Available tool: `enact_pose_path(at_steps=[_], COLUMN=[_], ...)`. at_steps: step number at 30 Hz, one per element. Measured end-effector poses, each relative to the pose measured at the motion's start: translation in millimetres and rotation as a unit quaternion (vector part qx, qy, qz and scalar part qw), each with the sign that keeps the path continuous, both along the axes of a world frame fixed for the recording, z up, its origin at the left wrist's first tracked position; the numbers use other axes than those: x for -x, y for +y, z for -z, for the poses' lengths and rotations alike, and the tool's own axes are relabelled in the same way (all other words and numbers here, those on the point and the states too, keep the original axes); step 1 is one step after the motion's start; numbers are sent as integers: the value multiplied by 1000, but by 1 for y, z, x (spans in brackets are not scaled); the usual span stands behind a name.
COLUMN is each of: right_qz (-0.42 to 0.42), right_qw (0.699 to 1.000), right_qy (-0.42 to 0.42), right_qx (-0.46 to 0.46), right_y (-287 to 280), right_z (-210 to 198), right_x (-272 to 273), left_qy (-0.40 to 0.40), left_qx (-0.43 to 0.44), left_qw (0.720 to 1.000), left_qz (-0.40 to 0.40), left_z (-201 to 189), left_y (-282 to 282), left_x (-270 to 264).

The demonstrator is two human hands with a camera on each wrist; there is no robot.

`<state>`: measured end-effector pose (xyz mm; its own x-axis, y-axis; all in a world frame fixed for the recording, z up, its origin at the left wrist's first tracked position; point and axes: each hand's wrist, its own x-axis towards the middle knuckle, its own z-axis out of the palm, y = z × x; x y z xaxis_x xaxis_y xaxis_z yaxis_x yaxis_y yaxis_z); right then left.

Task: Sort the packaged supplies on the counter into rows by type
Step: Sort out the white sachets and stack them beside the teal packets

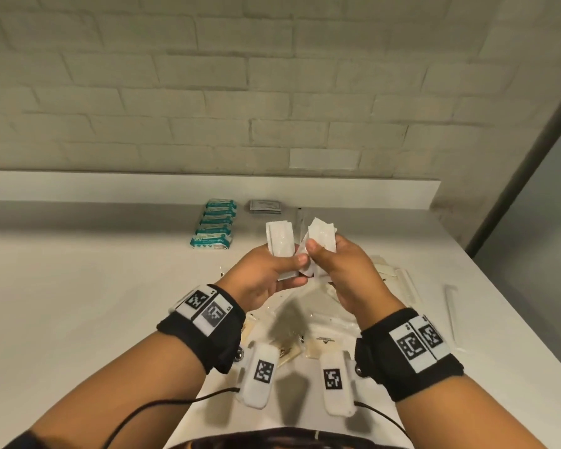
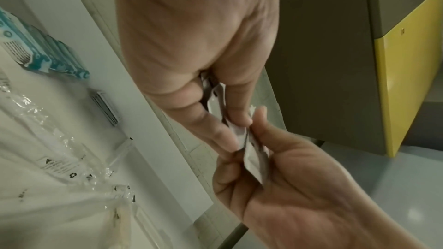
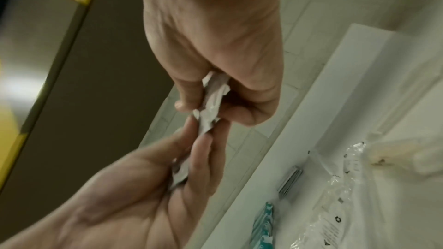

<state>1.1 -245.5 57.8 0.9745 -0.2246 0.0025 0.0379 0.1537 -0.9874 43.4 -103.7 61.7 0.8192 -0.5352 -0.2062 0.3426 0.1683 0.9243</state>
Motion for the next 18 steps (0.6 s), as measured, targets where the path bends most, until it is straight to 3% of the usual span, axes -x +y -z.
enact_pose_path(at_steps=[4,7,13,18], right_qz=[87,96,3,-125], right_qw=[994,993,992,971], right_qy=[-31,-35,-12,-39], right_qx=[-49,-59,-124,-201], right_y=[-5,-22,-26,-19], right_z=[-2,-4,-9,-9], right_x=[-3,-2,-2,-6], left_qy=[36,25,1,24], left_qx=[28,27,19,16], left_qw=[999,999,1000,999], left_qz=[24,40,-23,41], left_z=[-4,-3,2,-2], left_y=[0,4,2,-1], left_x=[-1,-5,-10,-11])
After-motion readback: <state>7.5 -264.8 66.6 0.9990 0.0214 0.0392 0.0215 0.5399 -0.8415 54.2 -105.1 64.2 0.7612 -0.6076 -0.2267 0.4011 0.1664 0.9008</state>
